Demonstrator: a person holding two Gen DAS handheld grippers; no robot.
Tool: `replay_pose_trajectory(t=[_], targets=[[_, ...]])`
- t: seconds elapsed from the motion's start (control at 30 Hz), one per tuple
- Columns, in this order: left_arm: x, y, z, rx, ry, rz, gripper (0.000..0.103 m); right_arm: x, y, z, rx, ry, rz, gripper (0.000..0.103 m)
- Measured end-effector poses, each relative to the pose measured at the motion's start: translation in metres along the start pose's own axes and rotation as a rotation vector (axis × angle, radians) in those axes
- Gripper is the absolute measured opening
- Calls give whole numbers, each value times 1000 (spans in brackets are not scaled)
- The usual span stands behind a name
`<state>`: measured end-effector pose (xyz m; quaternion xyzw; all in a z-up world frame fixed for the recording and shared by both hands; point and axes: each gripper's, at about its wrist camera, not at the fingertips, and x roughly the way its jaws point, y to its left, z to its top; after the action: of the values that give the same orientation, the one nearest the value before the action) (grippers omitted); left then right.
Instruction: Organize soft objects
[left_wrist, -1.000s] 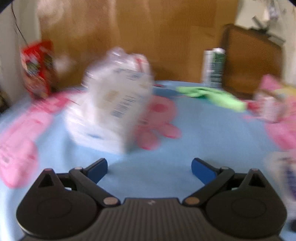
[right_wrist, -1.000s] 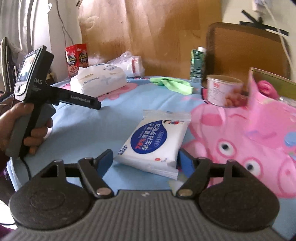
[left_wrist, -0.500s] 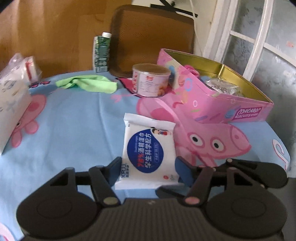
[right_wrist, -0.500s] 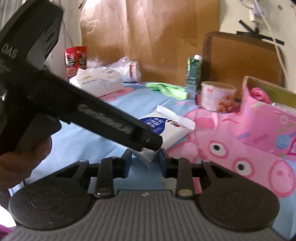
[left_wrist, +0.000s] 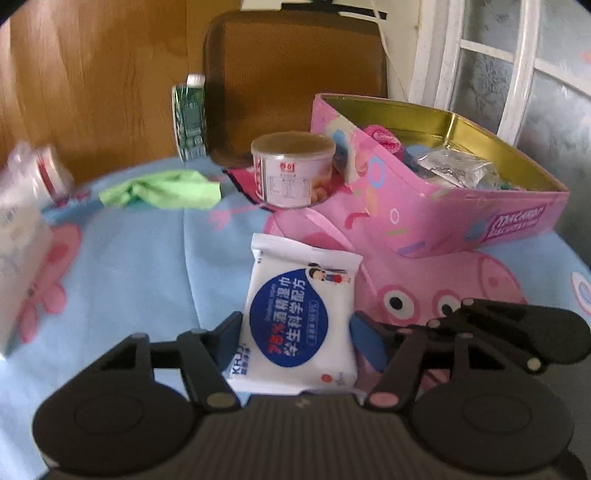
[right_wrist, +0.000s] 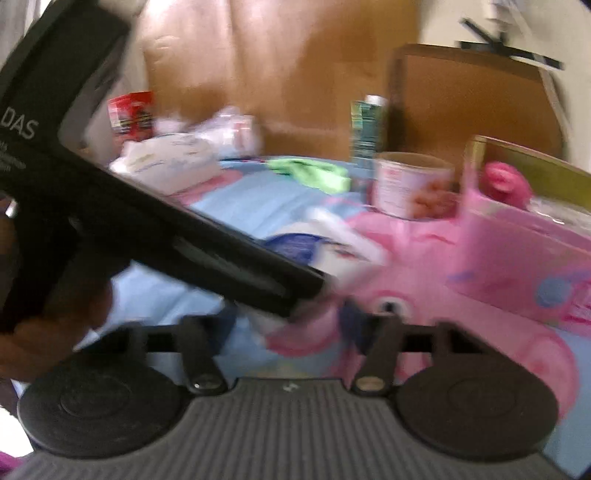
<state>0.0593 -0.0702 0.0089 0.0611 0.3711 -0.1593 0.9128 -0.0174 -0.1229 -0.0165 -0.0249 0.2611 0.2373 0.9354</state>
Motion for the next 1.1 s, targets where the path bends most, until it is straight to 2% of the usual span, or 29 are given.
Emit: replay_pose_trajectory(t=[0.07,0.17,0.27,0.33,0.5,0.57,0.6,0.67,0.7,0.77,0.87,0.97,1.1], targets=[[-11,-1,6,-7,-23,-8,63,-1,3,-1,7,-27,-15,54],[-34,-8,23,10,-109,-31,64,-19,2,-2,-9,-132,-33,53],[-44,-25,48,64,-180,-48,64,-43,4,4,-64,-267,-109,52],[-39,-39,65,100,-200,-67,64,-52,-3,10,-66,-319,-157,52],[-13,-79,100,158,-236,-117,65,-63,-44,24,-4,-350,-262,51],[0,-93,108,184,-242,-133,70,-63,-61,25,18,-355,-313,51],[8,-101,111,193,-238,-121,78,-63,-67,26,24,-352,-347,51],[18,-109,110,204,-233,-66,79,-52,-85,28,39,-341,-462,52],[21,-110,108,206,-234,-47,79,-45,-96,29,53,-332,-534,59],[17,-101,100,185,-241,-45,79,-39,-115,26,105,-281,-641,61],[3,-71,81,139,-256,-37,84,-55,-132,15,239,-313,-600,61],[-5,-36,57,91,-243,21,85,-59,-125,12,245,-335,-605,60],[-16,19,22,2,-208,107,85,-64,-106,14,224,-387,-557,60]])
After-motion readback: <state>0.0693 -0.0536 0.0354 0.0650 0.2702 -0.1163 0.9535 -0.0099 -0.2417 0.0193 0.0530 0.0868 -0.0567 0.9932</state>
